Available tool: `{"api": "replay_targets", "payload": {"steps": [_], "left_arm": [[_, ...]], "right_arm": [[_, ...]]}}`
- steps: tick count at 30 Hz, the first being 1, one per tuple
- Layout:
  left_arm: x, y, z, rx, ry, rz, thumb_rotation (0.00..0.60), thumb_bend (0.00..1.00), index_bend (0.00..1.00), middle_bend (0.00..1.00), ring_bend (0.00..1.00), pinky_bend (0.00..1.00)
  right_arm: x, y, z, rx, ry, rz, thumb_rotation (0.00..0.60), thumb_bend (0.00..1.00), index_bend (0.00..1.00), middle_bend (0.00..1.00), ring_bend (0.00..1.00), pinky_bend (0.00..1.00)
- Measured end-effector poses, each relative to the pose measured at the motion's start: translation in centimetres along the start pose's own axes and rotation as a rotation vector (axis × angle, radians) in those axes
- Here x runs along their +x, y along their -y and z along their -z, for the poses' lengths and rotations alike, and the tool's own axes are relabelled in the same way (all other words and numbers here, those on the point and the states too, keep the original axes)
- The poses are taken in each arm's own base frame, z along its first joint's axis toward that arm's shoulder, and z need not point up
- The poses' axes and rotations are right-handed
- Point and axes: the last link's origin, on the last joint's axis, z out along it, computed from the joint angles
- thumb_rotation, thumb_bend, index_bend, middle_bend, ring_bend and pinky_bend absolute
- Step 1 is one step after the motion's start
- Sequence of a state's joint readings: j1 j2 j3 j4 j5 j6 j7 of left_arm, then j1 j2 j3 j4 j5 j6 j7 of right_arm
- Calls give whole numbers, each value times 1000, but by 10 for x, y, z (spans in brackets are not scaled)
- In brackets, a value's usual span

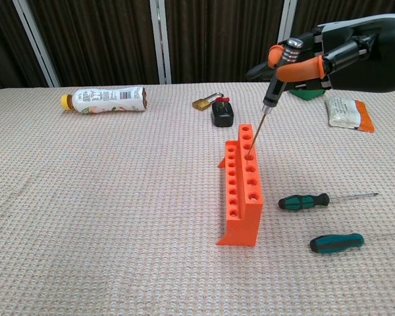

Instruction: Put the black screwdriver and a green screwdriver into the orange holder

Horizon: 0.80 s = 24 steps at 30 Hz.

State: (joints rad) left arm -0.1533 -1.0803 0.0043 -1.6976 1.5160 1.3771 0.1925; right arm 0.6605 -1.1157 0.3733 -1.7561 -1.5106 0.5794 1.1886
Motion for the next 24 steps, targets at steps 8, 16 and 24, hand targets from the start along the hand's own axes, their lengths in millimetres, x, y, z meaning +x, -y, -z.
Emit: {"api": "replay_targets", "payload": {"steps": [8,16,24], "left_arm": [[-1,0,-1,-1,0,10,600,191,88,0,0,0],[-2,2,1,4,0,6,600,192,88,0,0,0],[-1,4,2,13,-6,3,600,191,89,0,0,0]], "right_arm": [[2,-2,-1,-17,-10,3,600,442,594,248,0,0],[0,-9,-5,-46,-1,27,600,442,594,248,0,0],[-1,-16,-16,-64,-4,66,600,442,594,248,0,0]]}}
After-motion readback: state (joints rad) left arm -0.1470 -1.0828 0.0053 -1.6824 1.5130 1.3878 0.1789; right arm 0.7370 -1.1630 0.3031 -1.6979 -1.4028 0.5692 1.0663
